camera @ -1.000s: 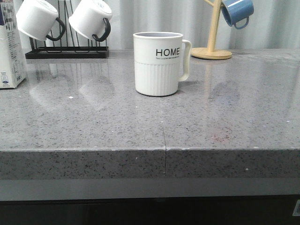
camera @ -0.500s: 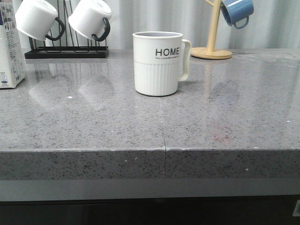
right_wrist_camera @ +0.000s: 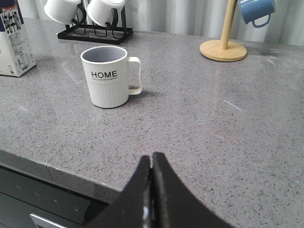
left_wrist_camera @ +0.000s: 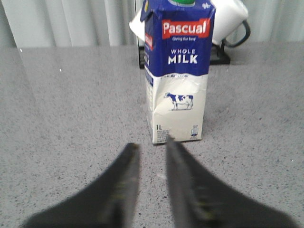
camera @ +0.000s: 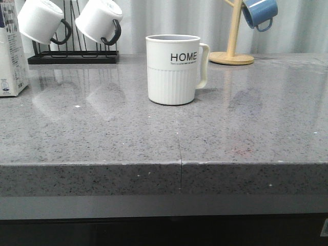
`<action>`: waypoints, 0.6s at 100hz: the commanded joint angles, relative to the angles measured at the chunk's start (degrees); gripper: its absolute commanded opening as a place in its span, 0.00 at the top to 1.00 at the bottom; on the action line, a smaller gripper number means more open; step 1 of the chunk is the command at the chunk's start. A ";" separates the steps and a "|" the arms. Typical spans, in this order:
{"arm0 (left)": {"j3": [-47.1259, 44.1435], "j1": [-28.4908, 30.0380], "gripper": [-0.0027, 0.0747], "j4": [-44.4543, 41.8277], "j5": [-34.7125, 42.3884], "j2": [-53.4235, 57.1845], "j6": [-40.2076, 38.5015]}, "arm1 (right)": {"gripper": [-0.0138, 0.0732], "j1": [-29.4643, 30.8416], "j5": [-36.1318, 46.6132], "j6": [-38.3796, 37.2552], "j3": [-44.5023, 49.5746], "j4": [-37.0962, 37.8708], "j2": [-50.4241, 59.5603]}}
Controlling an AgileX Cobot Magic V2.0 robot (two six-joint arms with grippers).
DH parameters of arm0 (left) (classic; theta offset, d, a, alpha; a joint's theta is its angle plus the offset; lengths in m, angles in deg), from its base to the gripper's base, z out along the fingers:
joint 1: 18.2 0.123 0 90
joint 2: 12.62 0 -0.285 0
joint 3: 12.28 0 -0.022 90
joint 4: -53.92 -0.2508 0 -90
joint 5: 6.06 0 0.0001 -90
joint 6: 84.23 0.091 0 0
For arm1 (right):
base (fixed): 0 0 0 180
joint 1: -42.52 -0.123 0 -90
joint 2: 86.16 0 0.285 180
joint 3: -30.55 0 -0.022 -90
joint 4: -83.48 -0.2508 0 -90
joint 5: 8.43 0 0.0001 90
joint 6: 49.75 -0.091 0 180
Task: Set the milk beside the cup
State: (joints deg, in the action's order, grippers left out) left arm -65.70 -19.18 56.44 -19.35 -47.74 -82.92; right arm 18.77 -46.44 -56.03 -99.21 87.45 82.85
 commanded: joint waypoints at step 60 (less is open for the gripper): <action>14.63 -5.12 0.15 3.55 22.29 -32.04 0.10 | 0.93 0.00 4.22 0.24 -1.54 0.51 -0.72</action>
State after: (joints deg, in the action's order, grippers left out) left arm -54.68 -23.61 59.35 -3.65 -77.50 -82.92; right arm 18.77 -46.44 -56.03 -99.21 87.45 82.85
